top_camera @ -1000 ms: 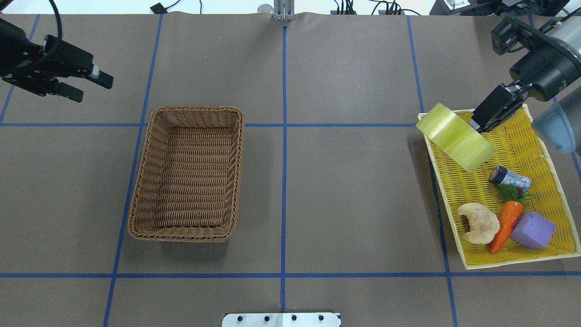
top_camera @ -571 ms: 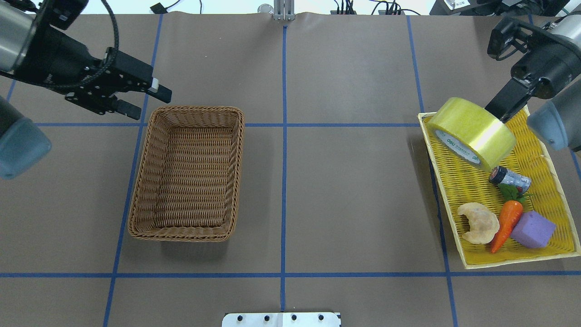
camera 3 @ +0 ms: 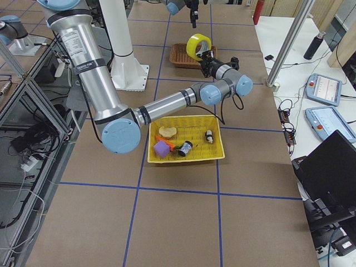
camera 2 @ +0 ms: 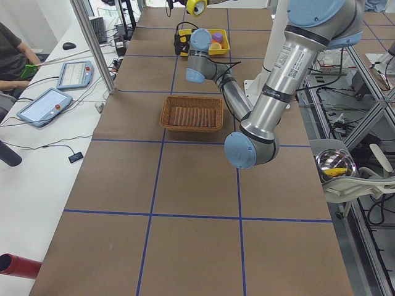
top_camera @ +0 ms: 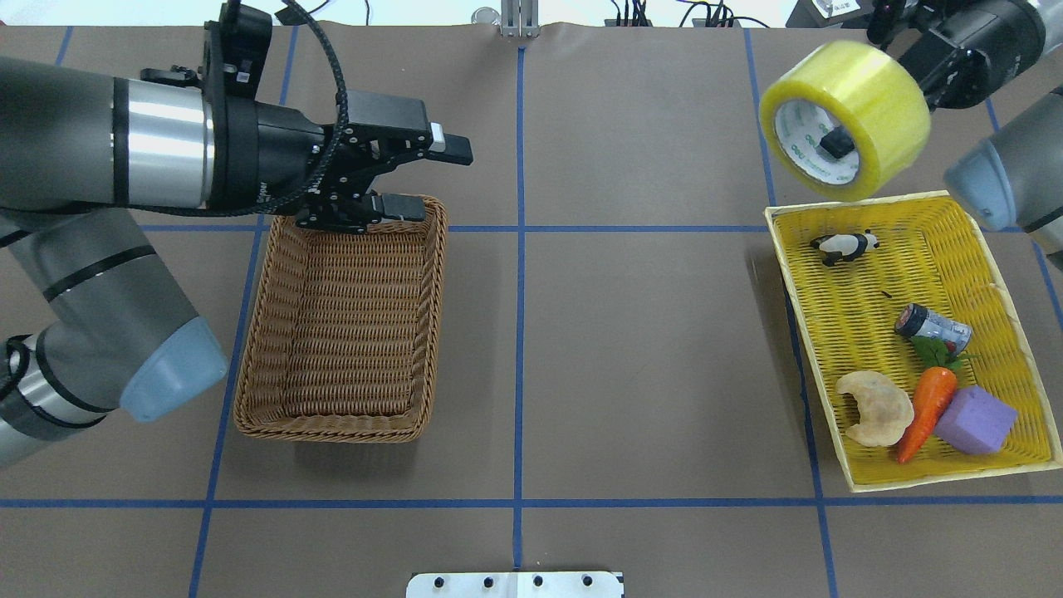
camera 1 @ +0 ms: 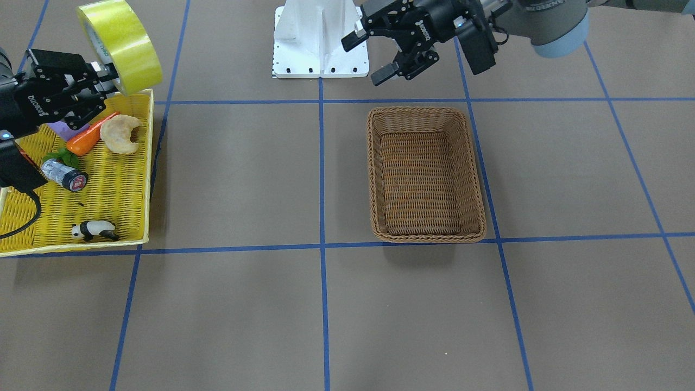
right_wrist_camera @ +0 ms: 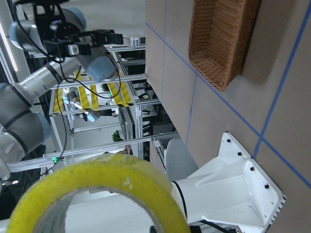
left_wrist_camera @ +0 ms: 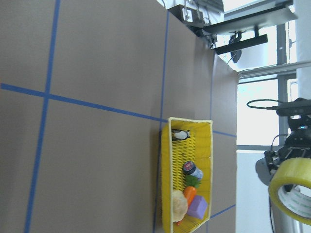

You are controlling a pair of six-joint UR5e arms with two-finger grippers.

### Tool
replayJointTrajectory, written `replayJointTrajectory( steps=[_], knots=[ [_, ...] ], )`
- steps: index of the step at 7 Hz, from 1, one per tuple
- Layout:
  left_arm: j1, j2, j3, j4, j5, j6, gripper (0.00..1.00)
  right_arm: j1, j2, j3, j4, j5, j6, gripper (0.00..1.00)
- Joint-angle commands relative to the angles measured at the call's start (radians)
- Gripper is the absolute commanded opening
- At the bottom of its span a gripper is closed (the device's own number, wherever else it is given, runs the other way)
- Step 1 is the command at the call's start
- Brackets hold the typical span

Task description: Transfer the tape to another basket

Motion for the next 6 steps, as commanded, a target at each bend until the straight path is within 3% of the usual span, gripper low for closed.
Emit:
replayJointTrajectory(
  steps=[1,4,6],
  knots=[
    [0.055,-0.108,0.043,-0.024,0.149,-0.075,0.98,-0.013,0.072,-0.022,-0.207,0.086,-0.104,0.00],
    [0.160,-0.171,0.125,-0.237,0.418,-0.213,0.98,-0.086,0.116,-0.058,-0.347,0.181,-0.193,0.00],
    [0.158,-0.188,0.140,-0.239,0.420,-0.211,0.98,-0.117,0.160,-0.058,-0.434,0.186,-0.223,0.00]
  ],
)
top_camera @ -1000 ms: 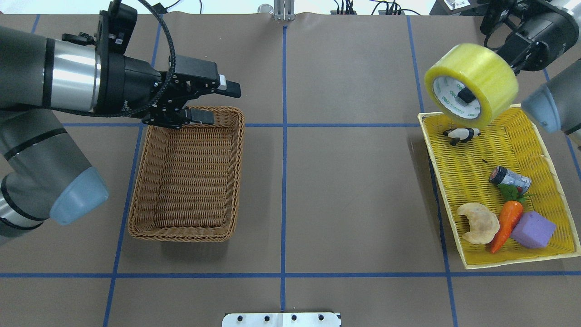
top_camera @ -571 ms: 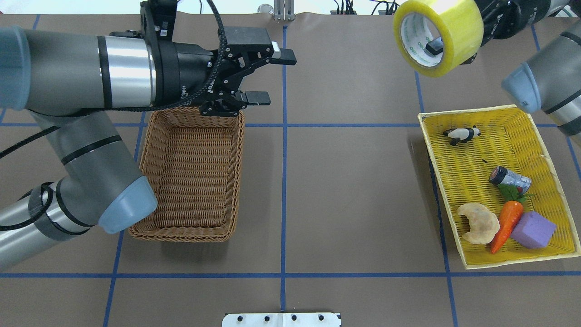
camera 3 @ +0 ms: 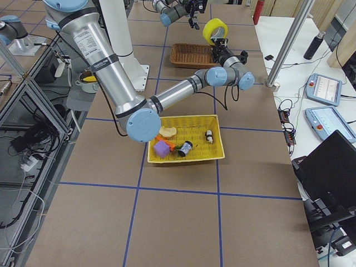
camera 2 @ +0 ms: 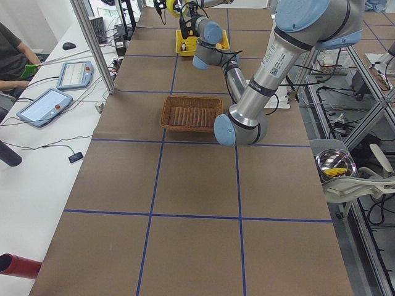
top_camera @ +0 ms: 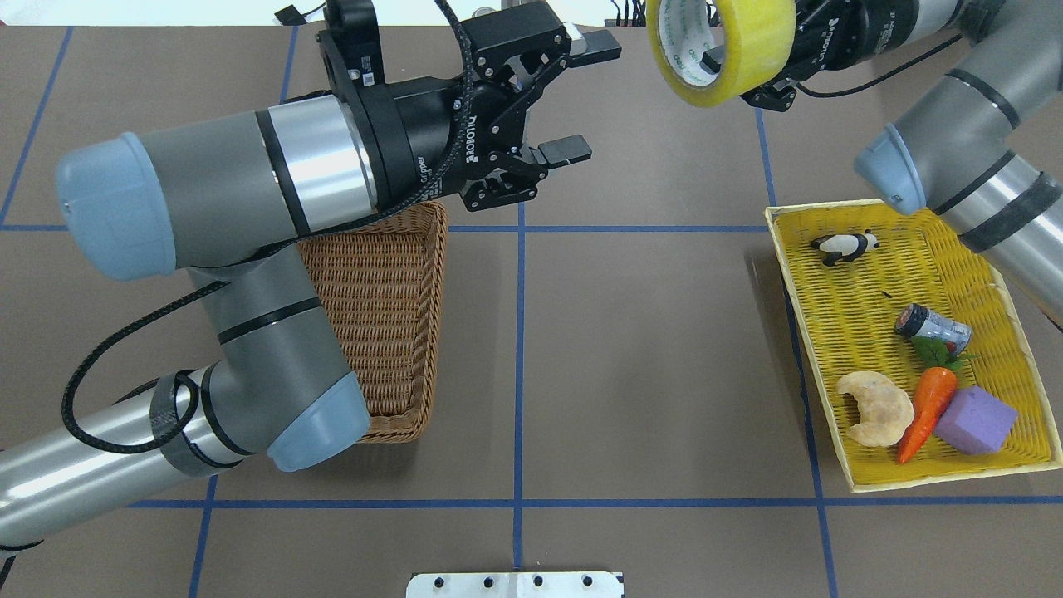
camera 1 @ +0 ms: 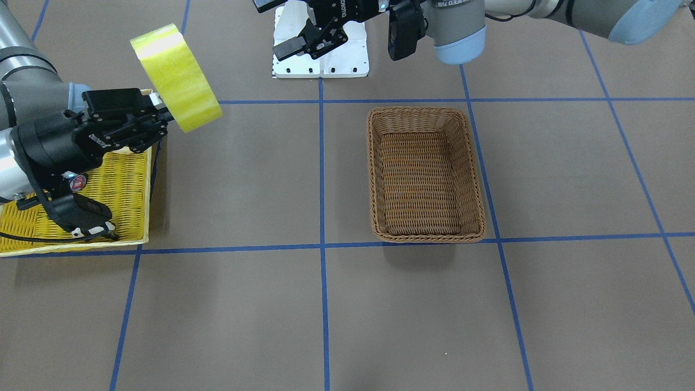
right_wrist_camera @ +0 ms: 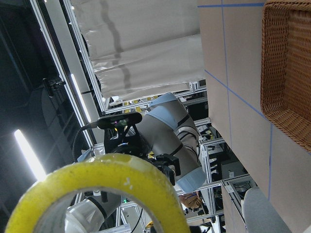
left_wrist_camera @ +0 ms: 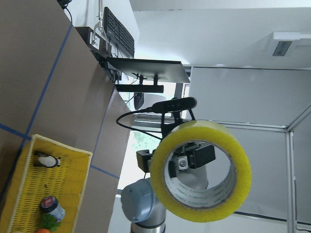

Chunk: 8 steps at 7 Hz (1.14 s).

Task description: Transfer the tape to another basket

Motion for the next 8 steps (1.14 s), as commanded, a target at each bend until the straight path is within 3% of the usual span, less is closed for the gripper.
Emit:
replayJointTrajectory(
  steps=[1,5,8],
  knots=[
    [0.003,-0.010,0.010,-0.012,0.011,-0.002,0.98,-0.030,0.033,-0.001,-0.100,0.022,-0.044,0.00],
    [-0.095,-0.005,0.022,-0.024,0.041,0.004,0.97,-0.033,0.068,0.011,-0.230,0.043,-0.121,0.00],
    [-0.103,-0.008,0.062,-0.068,0.124,0.001,0.96,-0.055,0.126,0.016,-0.350,0.071,-0.184,0.00]
  ],
)
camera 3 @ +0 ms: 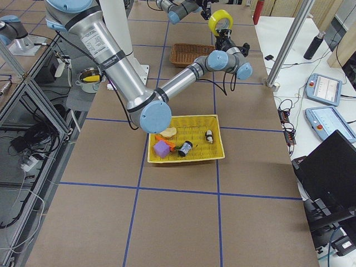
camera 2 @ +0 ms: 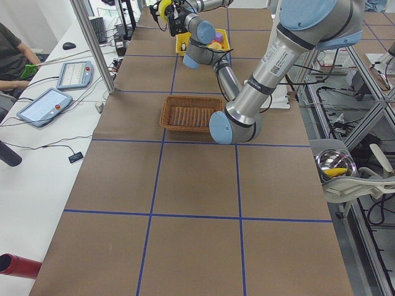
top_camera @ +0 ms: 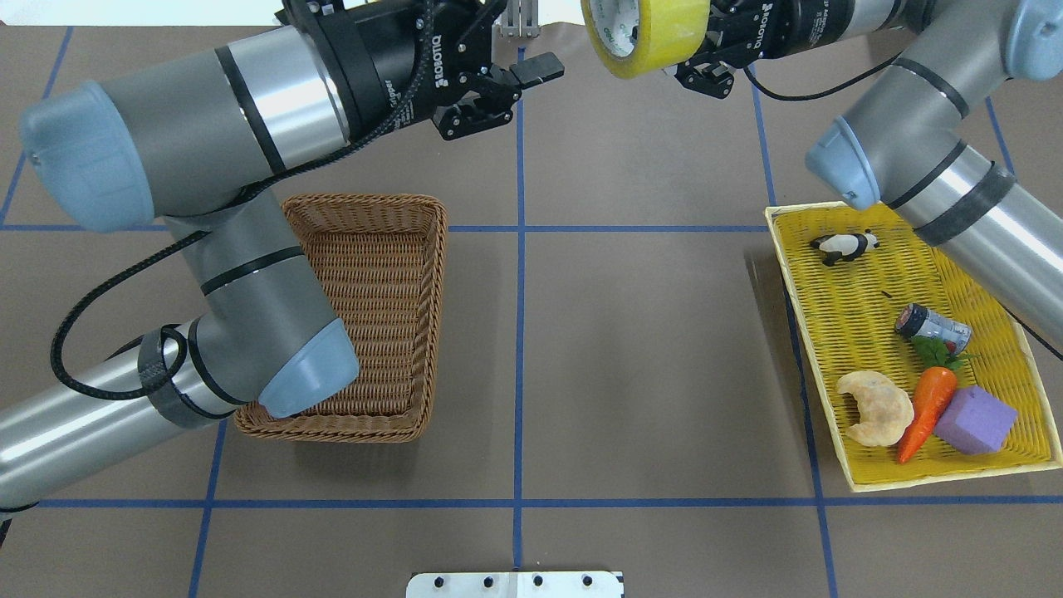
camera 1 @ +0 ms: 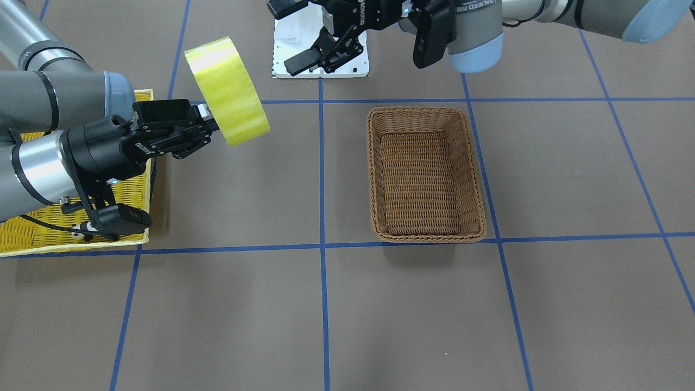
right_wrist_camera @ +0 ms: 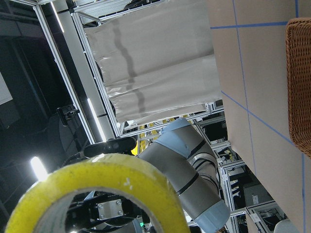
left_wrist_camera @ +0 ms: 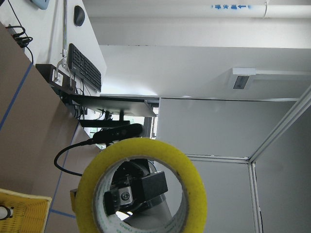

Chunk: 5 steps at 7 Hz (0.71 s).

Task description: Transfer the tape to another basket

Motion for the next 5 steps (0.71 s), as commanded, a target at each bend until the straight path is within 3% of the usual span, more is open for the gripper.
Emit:
replayJointTrajectory(
  steps=[1,5],
  knots=[
    [0.000,-0.008,0.020,-0.021,0.022,-0.001,0.96,-0.017,0.026,0.002,-0.053,0.020,-0.027,0.00],
    [0.000,-0.031,0.019,-0.021,0.022,-0.006,0.95,-0.035,0.057,-0.007,-0.119,0.021,-0.081,0.00]
  ],
)
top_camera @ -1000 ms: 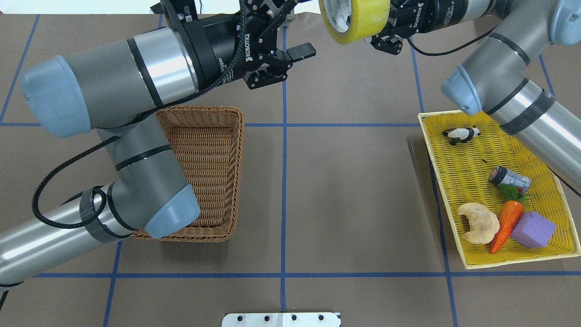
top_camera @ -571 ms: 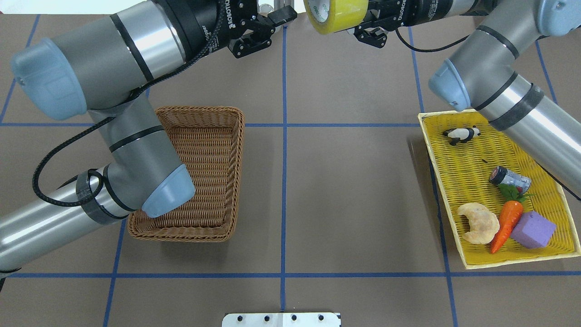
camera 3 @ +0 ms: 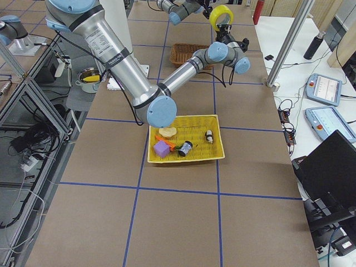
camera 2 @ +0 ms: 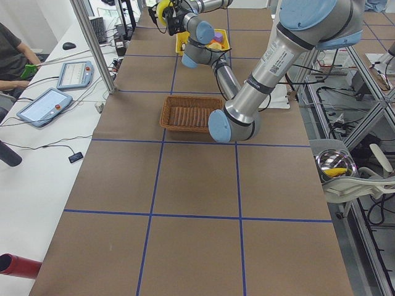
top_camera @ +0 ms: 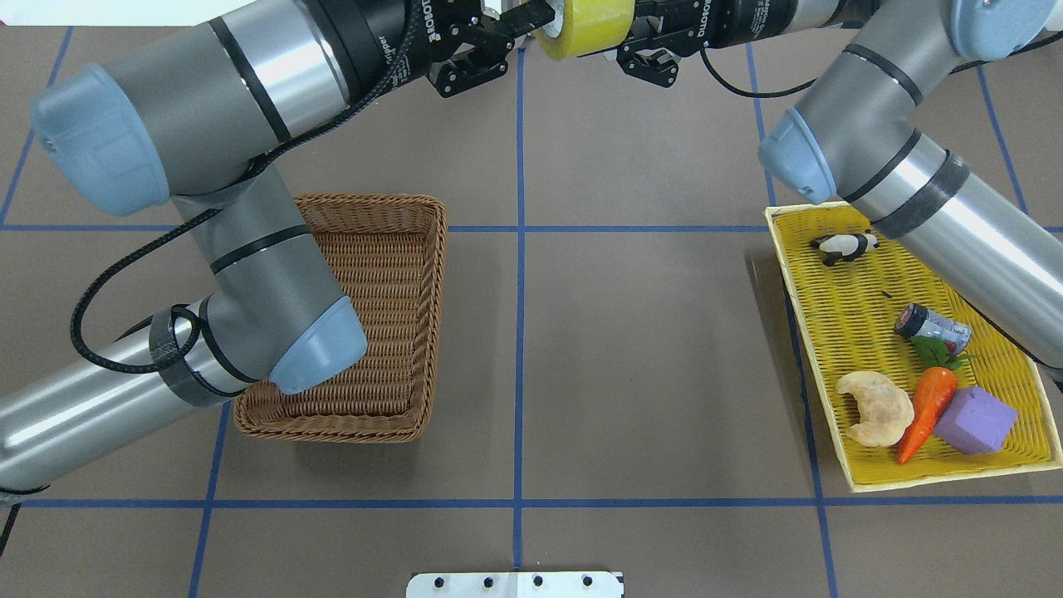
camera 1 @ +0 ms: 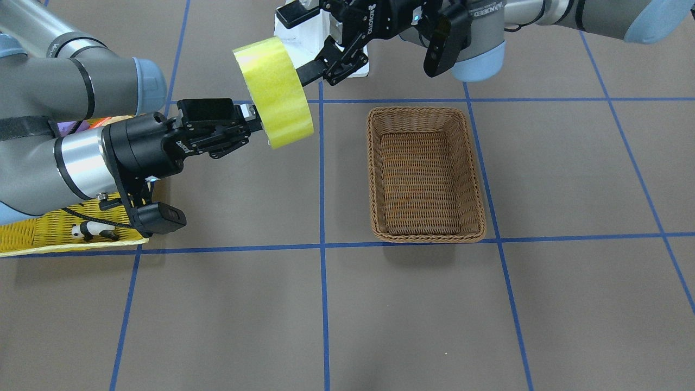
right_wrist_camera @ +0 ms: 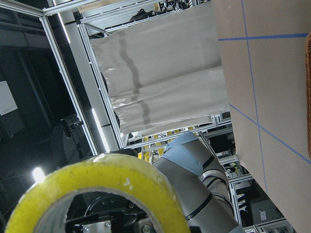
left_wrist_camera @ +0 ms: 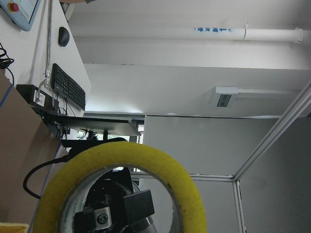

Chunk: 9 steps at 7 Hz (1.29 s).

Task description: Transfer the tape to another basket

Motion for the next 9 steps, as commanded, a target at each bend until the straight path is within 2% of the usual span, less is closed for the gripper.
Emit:
replayJointTrajectory(
  steps=[1,5,7,9],
  knots=[
    [-0.001,-0.010,-0.001,0.001,0.002,0.000,0.91,-0.008,0.005,-0.002,-0.007,0.000,-0.017,0.00],
    [-0.001,-0.010,0.001,0.001,0.003,0.001,0.82,-0.010,0.013,0.018,-0.021,-0.006,-0.021,0.00],
    [0.001,-0.011,0.001,0.003,0.026,0.001,0.71,-0.017,0.014,0.018,-0.021,-0.009,-0.027,0.00],
    [0.001,-0.016,0.001,0.003,0.031,0.001,0.70,-0.017,0.016,0.018,-0.021,-0.023,-0.027,0.00]
  ],
)
